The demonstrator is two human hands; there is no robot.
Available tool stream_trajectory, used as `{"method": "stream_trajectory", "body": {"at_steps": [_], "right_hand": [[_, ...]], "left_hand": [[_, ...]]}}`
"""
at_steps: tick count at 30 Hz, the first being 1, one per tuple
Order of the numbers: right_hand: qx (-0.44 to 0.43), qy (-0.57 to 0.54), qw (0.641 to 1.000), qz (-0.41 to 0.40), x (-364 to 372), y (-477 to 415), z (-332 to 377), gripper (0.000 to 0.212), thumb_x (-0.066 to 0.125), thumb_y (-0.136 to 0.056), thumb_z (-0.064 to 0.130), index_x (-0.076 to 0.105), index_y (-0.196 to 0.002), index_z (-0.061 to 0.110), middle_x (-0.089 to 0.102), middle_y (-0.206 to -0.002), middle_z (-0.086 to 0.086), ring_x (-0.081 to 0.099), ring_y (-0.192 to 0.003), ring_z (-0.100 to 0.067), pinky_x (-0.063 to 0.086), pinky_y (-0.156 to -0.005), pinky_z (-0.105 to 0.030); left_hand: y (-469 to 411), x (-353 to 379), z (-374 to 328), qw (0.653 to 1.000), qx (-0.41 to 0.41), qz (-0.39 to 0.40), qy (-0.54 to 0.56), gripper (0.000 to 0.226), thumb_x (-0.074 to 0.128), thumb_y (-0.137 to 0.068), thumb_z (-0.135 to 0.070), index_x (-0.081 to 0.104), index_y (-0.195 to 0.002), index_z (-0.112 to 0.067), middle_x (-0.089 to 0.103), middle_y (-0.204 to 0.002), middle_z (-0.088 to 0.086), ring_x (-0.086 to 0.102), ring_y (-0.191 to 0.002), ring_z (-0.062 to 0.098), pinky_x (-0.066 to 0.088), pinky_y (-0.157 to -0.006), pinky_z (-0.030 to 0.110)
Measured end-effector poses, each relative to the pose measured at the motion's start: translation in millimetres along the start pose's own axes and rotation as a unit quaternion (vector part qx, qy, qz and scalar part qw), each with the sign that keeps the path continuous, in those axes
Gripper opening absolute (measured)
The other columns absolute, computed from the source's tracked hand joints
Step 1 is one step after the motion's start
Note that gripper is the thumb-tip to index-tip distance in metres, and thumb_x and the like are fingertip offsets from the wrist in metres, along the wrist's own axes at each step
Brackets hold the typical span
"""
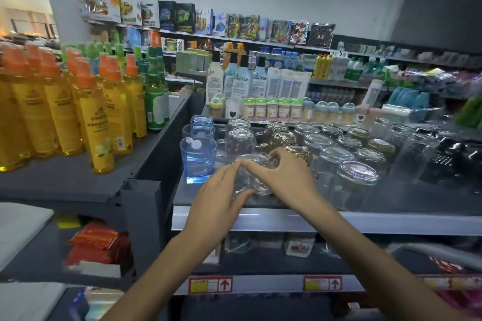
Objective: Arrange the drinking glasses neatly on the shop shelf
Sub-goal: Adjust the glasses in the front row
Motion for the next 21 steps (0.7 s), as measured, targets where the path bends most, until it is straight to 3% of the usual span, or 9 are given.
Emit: {"method": "stream_trajectory", "body": {"at_steps": [3, 5, 8, 10, 15, 21], "right_hand": [[-0.004, -0.001, 1.000, 0.006, 5, 1, 0, 0.072, 0.055, -0.071, 0.092, 0.054, -0.104, 0.028, 0.069, -0.091, 0.005, 0.069, -0.083, -0.019, 0.057, -0.083, -0.041], [-0.012, -0.003, 1.000, 0.017, 5, 1, 1, 0.075, 0.053, -0.072, 0.092, 0.056, -0.111, 0.028, 0.069, -0.093, 0.005, 0.070, -0.083, -0.019, 0.058, -0.084, -0.042], [-0.042, 0.012, 0.999, 0.030, 2, 2, 5, 0.083, 0.057, -0.078, 0.084, 0.055, -0.138, 0.027, 0.069, -0.120, 0.003, 0.065, -0.109, -0.021, 0.053, -0.096, -0.040], [-0.062, 0.019, 0.997, 0.032, -1, 3, 7, 0.082, 0.062, -0.080, 0.077, 0.051, -0.144, 0.027, 0.067, -0.131, 0.002, 0.062, -0.120, -0.021, 0.051, -0.100, -0.039], [-0.105, 0.075, 0.991, 0.042, -5, -2, 10, 0.091, 0.070, -0.076, 0.071, 0.040, -0.153, 0.033, 0.066, -0.136, 0.006, 0.063, -0.122, -0.021, 0.051, -0.100, -0.036], [-0.120, 0.101, 0.986, 0.058, -5, -11, 15, 0.092, 0.079, -0.076, 0.060, 0.044, -0.154, 0.027, 0.067, -0.136, 0.001, 0.063, -0.123, -0.022, 0.051, -0.100, -0.036]], "left_hand": [[2, 0, 0, 1.000, 0.005, 0.004, -0.015, 0.065, 0.058, -0.101, -0.041, 0.035, -0.158, -0.022, 0.051, -0.151, -0.004, 0.048, -0.137, 0.016, 0.042, -0.112, 0.033], [1, 1, 2, 1.000, -0.004, 0.008, -0.028, 0.064, 0.053, -0.103, -0.043, 0.031, -0.160, -0.022, 0.052, -0.150, -0.001, 0.047, -0.136, 0.019, 0.040, -0.112, 0.034], [-2, 1, 5, 0.999, -0.031, 0.013, -0.027, 0.063, 0.046, -0.106, -0.043, 0.028, -0.162, -0.022, 0.058, -0.141, 0.006, 0.049, -0.127, 0.025, 0.042, -0.106, 0.036], [-4, 2, 5, 0.999, -0.041, 0.018, -0.017, 0.060, 0.044, -0.107, -0.041, 0.029, -0.162, -0.022, 0.059, -0.140, 0.008, 0.049, -0.128, 0.028, 0.042, -0.106, 0.038], [-11, 5, 16, 0.998, -0.057, -0.002, 0.023, 0.044, 0.046, -0.108, -0.036, 0.051, -0.150, -0.025, 0.071, -0.117, 0.006, 0.061, -0.110, 0.025, 0.045, -0.087, 0.032], [-13, -1, 16, 0.991, -0.090, -0.028, 0.098, 0.031, 0.052, -0.107, -0.031, 0.066, -0.134, -0.025, 0.076, -0.113, -0.005, 0.069, -0.106, 0.014, 0.052, -0.093, 0.034]]}}
Point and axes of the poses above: each hand's wrist, its own y-axis away from the middle knuckle, its own x-axis out of the palm, z = x × y, the point moved 5 cm from there along -y, towards the middle knuckle
